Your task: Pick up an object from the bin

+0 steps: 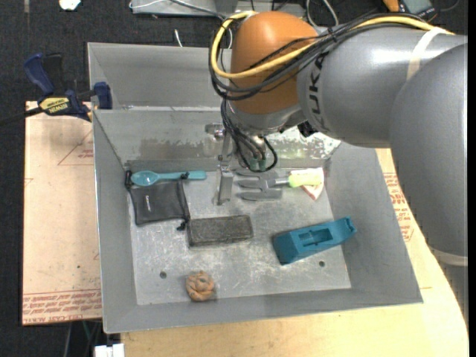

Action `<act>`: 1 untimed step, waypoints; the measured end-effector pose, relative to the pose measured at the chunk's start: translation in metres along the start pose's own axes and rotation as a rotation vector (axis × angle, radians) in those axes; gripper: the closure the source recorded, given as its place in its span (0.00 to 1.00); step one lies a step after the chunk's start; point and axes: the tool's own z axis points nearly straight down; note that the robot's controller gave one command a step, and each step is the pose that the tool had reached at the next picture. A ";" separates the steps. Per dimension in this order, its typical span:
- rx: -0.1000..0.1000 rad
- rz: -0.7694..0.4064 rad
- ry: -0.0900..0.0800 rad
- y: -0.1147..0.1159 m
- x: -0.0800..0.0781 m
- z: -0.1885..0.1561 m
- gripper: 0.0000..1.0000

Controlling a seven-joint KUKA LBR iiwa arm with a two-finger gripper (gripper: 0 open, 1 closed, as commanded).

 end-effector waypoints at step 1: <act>-0.001 0.002 -0.008 -0.001 -0.001 -0.006 0.00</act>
Offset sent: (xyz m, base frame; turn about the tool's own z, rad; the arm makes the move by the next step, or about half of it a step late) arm -0.0206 -0.0213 -0.0656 -0.0089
